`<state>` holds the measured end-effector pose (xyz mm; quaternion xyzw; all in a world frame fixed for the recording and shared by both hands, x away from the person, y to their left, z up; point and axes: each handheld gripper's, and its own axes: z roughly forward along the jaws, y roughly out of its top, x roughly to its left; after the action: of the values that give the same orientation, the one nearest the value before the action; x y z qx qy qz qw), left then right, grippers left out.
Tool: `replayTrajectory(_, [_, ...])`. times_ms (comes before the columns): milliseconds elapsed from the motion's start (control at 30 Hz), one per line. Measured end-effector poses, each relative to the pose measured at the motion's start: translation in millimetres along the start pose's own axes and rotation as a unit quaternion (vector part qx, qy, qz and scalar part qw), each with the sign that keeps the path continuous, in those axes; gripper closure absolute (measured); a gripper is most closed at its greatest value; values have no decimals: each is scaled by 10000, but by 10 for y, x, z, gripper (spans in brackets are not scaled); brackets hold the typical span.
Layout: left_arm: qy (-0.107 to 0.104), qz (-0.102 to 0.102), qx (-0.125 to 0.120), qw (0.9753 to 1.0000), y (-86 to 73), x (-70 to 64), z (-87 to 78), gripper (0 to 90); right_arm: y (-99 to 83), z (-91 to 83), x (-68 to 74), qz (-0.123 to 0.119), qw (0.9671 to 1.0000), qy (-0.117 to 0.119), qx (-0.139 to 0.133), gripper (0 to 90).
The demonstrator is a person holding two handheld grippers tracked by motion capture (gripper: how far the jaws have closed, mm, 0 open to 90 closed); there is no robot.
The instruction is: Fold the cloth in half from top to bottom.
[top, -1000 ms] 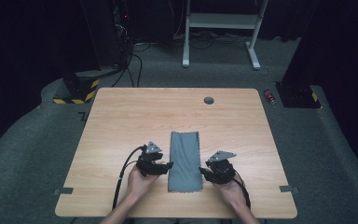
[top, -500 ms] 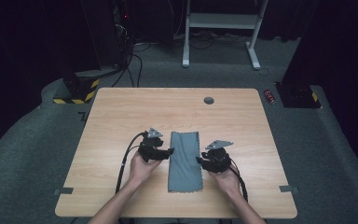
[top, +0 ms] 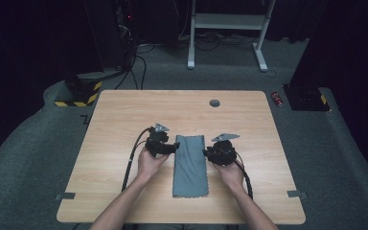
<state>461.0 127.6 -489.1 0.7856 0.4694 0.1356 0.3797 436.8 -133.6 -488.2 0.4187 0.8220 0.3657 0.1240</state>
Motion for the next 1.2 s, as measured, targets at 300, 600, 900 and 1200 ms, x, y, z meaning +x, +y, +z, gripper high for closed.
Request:
replayTrajectory(300, [141,-117,115,9998,127,55,187,433,189,150,-59,163,9995,-238,91,709])
replayTrajectory(600, [381,-164,276,9988,226,107,349,437,335,345,-179,411,9975,-543,181,671])
replayTrajectory(900, [539,-142,490,9972,181,115,475,451,409,550,-199,519,9965,-598,270,650])
replayTrajectory(1200, [728,183,504,9959,178,63,496,500,370,647,-305,594,9950,-741,298,655])
